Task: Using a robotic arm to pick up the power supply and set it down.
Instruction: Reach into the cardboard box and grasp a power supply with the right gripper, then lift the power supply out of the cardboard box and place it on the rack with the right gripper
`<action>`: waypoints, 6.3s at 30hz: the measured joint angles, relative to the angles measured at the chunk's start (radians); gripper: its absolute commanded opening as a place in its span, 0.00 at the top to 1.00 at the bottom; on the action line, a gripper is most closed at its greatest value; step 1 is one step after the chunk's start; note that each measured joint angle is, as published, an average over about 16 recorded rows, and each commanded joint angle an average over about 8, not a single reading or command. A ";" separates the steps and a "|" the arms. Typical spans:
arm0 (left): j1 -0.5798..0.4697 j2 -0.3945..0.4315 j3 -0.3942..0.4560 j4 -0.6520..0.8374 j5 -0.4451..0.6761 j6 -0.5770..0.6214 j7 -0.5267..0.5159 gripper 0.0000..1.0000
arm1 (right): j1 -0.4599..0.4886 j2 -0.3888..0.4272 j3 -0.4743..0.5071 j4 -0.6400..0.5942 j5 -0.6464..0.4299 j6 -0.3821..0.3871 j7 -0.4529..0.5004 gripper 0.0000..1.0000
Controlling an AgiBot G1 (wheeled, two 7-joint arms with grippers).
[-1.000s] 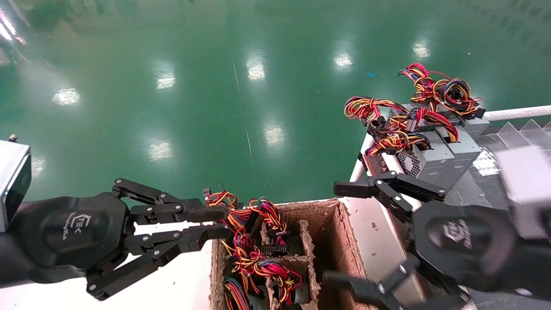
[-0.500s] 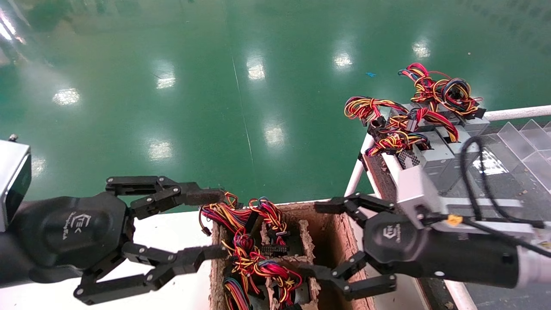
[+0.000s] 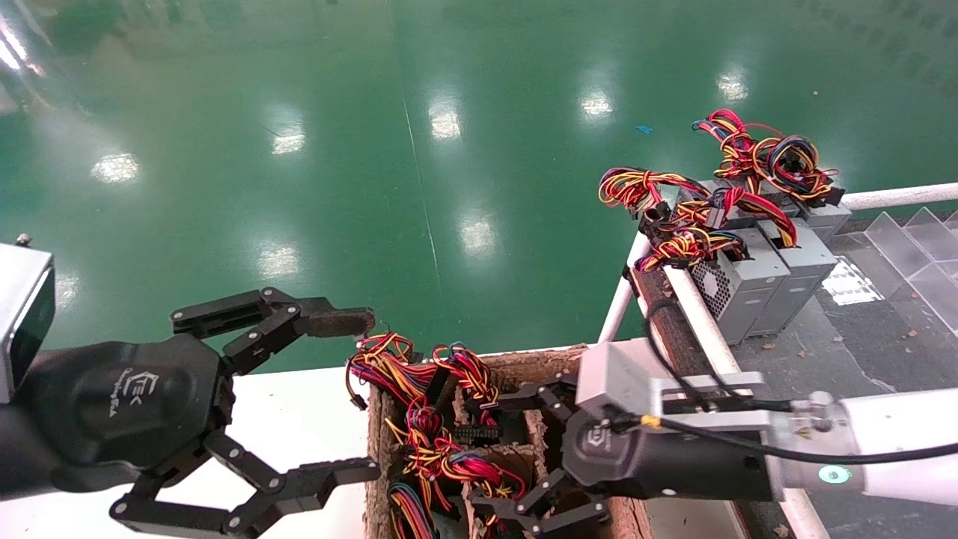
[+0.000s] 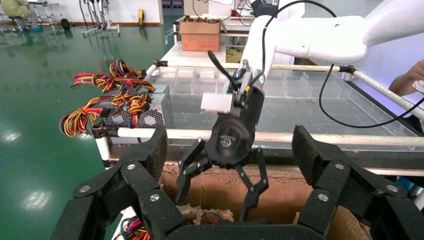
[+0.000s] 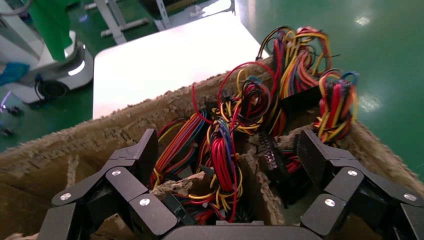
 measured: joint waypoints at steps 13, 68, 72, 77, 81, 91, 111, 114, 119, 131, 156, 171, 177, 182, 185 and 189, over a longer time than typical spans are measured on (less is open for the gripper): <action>0.000 0.000 0.000 0.000 0.000 0.000 0.000 0.00 | -0.026 -0.035 -0.034 0.079 -0.099 0.077 -0.025 1.00; -0.001 -0.001 0.002 0.000 -0.002 -0.001 0.001 0.00 | 0.058 0.230 0.356 0.185 0.308 0.118 -0.229 1.00; -0.001 -0.001 0.003 0.000 -0.002 -0.001 0.001 0.00 | 0.132 0.278 0.389 0.182 0.295 0.139 -0.232 1.00; -0.001 -0.001 0.003 0.000 -0.002 -0.001 0.001 0.00 | 0.234 0.336 0.393 0.177 0.206 0.180 -0.221 1.00; -0.001 -0.001 0.003 0.000 -0.002 -0.001 0.001 0.00 | 0.307 0.386 0.381 0.165 0.110 0.213 -0.202 1.00; -0.001 -0.001 0.003 0.000 -0.002 -0.001 0.002 0.00 | 0.402 0.503 0.339 0.085 -0.091 0.235 -0.147 1.00; -0.001 -0.002 0.004 0.000 -0.003 -0.002 0.002 0.00 | 0.242 0.584 0.284 -0.074 -0.131 0.202 -0.135 1.00; -0.001 -0.002 0.004 0.000 -0.003 -0.002 0.002 0.00 | 0.209 0.570 0.279 -0.072 -0.131 0.227 -0.138 1.00; -0.001 -0.002 0.004 0.000 -0.003 -0.002 0.002 0.00 | 0.185 0.535 0.268 -0.069 -0.148 0.273 -0.140 1.00; -0.001 -0.002 0.005 0.000 -0.003 -0.002 0.002 0.00 | 0.258 0.446 0.225 -0.132 -0.233 0.298 -0.144 1.00; -0.001 -0.002 0.005 0.000 -0.004 -0.002 0.003 0.00 | 0.407 0.366 0.187 -0.303 -0.305 0.248 -0.212 1.00; -0.001 -0.002 0.006 0.000 -0.004 -0.002 0.003 0.00 | 0.526 0.227 0.147 -0.481 -0.363 0.260 -0.283 0.21; -0.001 -0.002 0.006 0.000 -0.004 -0.003 0.003 0.00 | 0.561 0.190 0.137 -0.562 -0.373 0.253 -0.319 0.00; -0.001 -0.003 0.006 0.000 -0.004 -0.003 0.003 0.00 | 0.585 0.173 0.135 -0.623 -0.369 0.230 -0.345 0.00; -0.001 -0.003 0.006 0.000 -0.004 -0.003 0.003 0.00 | 0.599 0.169 0.138 -0.658 -0.359 0.207 -0.356 0.00; -0.002 -0.003 0.006 0.000 -0.004 -0.003 0.003 0.00 | 0.619 0.168 0.148 -0.705 -0.334 0.163 -0.366 0.00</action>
